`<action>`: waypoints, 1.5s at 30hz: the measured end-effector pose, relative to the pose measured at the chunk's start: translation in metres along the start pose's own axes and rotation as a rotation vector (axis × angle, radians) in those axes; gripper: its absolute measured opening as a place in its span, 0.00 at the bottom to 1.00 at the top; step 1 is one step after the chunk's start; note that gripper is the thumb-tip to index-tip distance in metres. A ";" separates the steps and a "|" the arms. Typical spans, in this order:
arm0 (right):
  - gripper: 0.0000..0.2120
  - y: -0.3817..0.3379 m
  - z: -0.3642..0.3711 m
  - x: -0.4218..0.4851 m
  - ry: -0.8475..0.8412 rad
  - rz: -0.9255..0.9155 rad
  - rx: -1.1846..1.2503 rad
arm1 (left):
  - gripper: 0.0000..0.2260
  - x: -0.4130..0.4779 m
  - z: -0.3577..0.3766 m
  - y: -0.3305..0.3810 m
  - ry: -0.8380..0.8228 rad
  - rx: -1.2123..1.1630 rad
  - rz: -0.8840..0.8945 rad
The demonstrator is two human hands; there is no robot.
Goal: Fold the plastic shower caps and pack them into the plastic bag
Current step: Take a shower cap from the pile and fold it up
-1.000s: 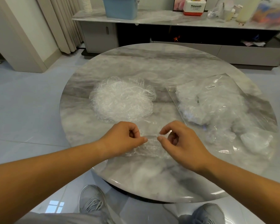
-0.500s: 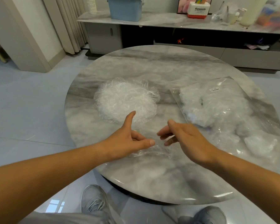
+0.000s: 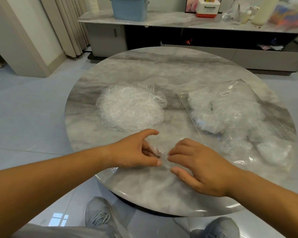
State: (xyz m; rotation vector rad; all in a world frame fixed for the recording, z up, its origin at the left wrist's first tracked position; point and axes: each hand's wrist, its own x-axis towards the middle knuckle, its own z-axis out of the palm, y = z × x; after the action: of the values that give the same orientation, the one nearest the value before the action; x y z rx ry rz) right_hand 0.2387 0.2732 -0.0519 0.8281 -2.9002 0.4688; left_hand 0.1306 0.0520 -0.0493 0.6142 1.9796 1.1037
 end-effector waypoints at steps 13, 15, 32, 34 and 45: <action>0.27 0.003 0.015 -0.007 -0.045 0.149 0.081 | 0.18 0.013 -0.008 -0.018 0.477 0.207 -0.079; 0.25 0.002 0.013 -0.005 -0.027 0.179 0.117 | 0.20 0.012 -0.006 -0.020 0.474 0.345 -0.083; 0.26 -0.013 0.030 0.006 -0.243 0.119 0.105 | 0.19 0.004 -0.010 -0.006 0.293 0.566 -0.269; 0.27 -0.014 0.031 0.005 -0.261 0.126 0.078 | 0.14 0.003 -0.010 -0.001 0.257 0.135 -0.276; 0.25 -0.009 0.023 -0.005 -0.248 0.190 0.254 | 0.15 0.002 0.017 0.003 0.027 -0.506 -0.248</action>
State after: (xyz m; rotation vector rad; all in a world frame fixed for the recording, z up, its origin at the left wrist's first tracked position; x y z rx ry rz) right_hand 0.2479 0.2609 -0.0717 0.6836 -3.2128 0.8219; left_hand 0.1431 0.0633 -0.0534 0.0841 1.6468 1.3850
